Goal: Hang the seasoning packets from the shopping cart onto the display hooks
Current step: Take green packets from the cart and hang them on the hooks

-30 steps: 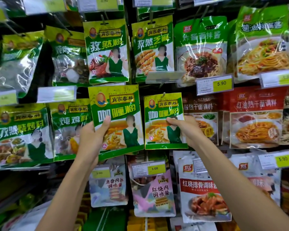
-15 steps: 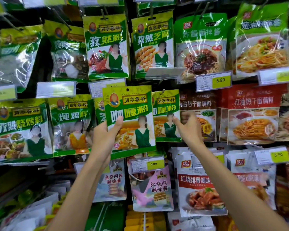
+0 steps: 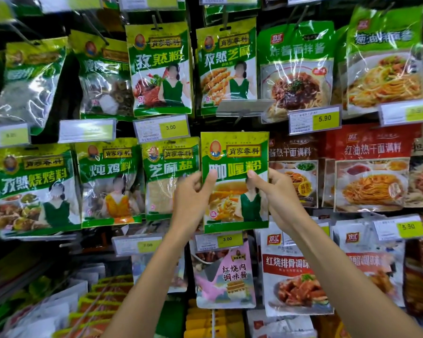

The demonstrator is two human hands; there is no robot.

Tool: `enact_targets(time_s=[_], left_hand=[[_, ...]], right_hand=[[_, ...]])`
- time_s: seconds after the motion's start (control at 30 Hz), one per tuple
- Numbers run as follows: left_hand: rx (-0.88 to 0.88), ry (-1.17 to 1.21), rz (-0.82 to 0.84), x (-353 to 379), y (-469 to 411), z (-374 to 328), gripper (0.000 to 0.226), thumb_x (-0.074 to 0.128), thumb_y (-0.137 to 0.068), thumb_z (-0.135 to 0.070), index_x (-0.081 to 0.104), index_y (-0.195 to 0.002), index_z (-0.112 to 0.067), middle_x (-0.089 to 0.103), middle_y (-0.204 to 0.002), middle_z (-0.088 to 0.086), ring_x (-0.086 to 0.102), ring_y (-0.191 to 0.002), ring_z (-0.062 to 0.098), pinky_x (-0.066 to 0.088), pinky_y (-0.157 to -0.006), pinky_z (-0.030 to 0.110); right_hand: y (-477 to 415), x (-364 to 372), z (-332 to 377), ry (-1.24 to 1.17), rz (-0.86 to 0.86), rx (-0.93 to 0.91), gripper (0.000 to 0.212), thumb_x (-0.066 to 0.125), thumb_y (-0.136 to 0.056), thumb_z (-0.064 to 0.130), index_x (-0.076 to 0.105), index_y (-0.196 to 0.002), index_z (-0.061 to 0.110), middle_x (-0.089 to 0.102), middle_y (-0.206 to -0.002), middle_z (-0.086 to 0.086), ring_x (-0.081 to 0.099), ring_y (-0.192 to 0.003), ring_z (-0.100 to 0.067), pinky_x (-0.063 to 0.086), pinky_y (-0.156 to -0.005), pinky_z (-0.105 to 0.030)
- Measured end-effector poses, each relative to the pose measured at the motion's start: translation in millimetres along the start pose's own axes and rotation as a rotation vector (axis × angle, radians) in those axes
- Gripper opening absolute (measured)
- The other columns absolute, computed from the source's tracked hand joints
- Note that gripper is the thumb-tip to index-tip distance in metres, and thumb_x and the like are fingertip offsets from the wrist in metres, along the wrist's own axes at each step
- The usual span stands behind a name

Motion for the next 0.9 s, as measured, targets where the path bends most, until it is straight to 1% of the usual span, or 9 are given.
enact_targets(time_s=[0.07, 0.1, 0.23, 0.4, 0.53, 0.63, 0.77, 0.83, 0.9], left_hand=[[0.263, -0.237, -0.229, -24, -5, -20, 0.021, 0.055, -0.096, -0.032, 0.065, -0.091, -0.014, 0.062, -0.073, -0.009, 0.063, -0.069, 0.006, 0.046, -0.062, 0.009], [0.407, -0.365, -0.365, -36, -8, -32, 0.017, 0.055, -0.097, -0.026, 0.065, -0.098, -0.013, 0.062, -0.081, -0.009, 0.062, -0.076, 0.007, 0.043, -0.066, 0.009], [0.805, -0.829, -0.628, -55, -32, -56, 0.03, 0.053, -0.097, -0.019, 0.058, -0.12, 0.0, 0.06, -0.114, 0.02, 0.056, -0.107, 0.034, 0.046, -0.093, 0.041], [0.818, -1.102, -0.479, -56, -64, -42, 0.049, 0.045, -0.101, -0.032, 0.044, -0.137, 0.0, 0.046, -0.139, 0.022, 0.044, -0.128, 0.037, 0.03, -0.109, 0.045], [0.835, -1.105, -0.49, -56, -67, -36, 0.049, 0.039, -0.102, -0.035, 0.045, -0.135, 0.001, 0.049, -0.134, 0.023, 0.045, -0.125, 0.037, 0.03, -0.109, 0.045], [0.851, -1.095, -0.498, -55, -68, -37, 0.047, 0.044, -0.101, -0.033, 0.047, -0.133, 0.002, 0.052, -0.13, 0.024, 0.047, -0.121, 0.039, 0.032, -0.109, 0.047], [0.874, -1.074, -0.476, -56, -69, -39, 0.048, 0.044, -0.101, -0.033, 0.049, -0.13, 0.004, 0.053, -0.125, 0.025, 0.049, -0.118, 0.04, 0.035, -0.107, 0.047], [0.879, -1.078, -0.482, -57, -69, -40, 0.048, 0.044, -0.101, -0.034, 0.049, -0.13, 0.004, 0.053, -0.124, 0.025, 0.05, -0.118, 0.04, 0.035, -0.106, 0.047], [0.883, -1.082, -0.49, -58, -69, -40, 0.048, 0.044, -0.101, -0.034, 0.049, -0.13, 0.004, 0.054, -0.124, 0.025, 0.05, -0.117, 0.04, 0.035, -0.105, 0.047]], right_hand=[[-2, -7, -5, 0.0, -0.025, 0.021, 0.028, 0.059, -0.095, 0.02, 0.058, -0.072, 0.003, 0.067, -0.083, -0.01, 0.065, -0.089, -0.021, 0.049, -0.082, -0.032], [-2, -10, -7, 0.016, -0.033, 0.024, 0.029, 0.06, -0.094, 0.021, 0.058, -0.073, 0.001, 0.067, -0.083, -0.013, 0.065, -0.089, -0.022, 0.048, -0.084, -0.034], [-6, -19, -12, 0.049, -0.054, 0.038, 0.028, 0.062, -0.093, 0.022, 0.061, -0.07, 0.006, 0.068, -0.098, -0.025, 0.063, -0.102, -0.034, 0.044, -0.099, -0.046], [-16, -20, -6, 0.069, -0.061, 0.015, 0.031, 0.063, -0.092, 0.025, 0.061, -0.069, 0.006, 0.068, -0.095, -0.026, 0.063, -0.1, -0.037, 0.043, -0.099, -0.05], [-26, -19, -1, 0.069, -0.065, 0.02, 0.034, 0.062, -0.093, 0.025, 0.056, -0.067, 0.004, 0.061, -0.1, -0.036, 0.058, -0.104, -0.044, 0.039, -0.104, -0.057], [-32, -21, -2, 0.075, -0.083, 0.04, 0.036, 0.062, -0.093, 0.024, 0.056, -0.064, 0.004, 0.063, -0.088, -0.029, 0.061, -0.099, -0.041, 0.042, -0.1, -0.049], [-37, -21, -2, 0.07, -0.089, 0.082, 0.028, 0.063, -0.093, 0.025, 0.057, -0.075, 0.003, 0.059, -0.088, -0.025, 0.062, -0.096, -0.033, 0.037, -0.103, -0.054], [-39, -21, -5, 0.066, -0.096, 0.096, 0.025, 0.062, -0.093, 0.023, 0.057, -0.079, 0.003, 0.06, -0.101, -0.035, 0.057, -0.111, -0.04, 0.042, -0.099, -0.043], [-40, -21, -8, 0.058, -0.103, 0.09, 0.026, 0.061, -0.094, 0.02, 0.057, -0.076, 0.002, 0.058, -0.112, -0.038, 0.052, -0.115, -0.042, 0.045, -0.08, -0.022]])
Point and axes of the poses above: each hand's wrist, its own y-axis away from the middle knuckle, its own x-axis out of the palm, z = x × y, the point moved 5 cm from there along -y, towards the middle knuckle
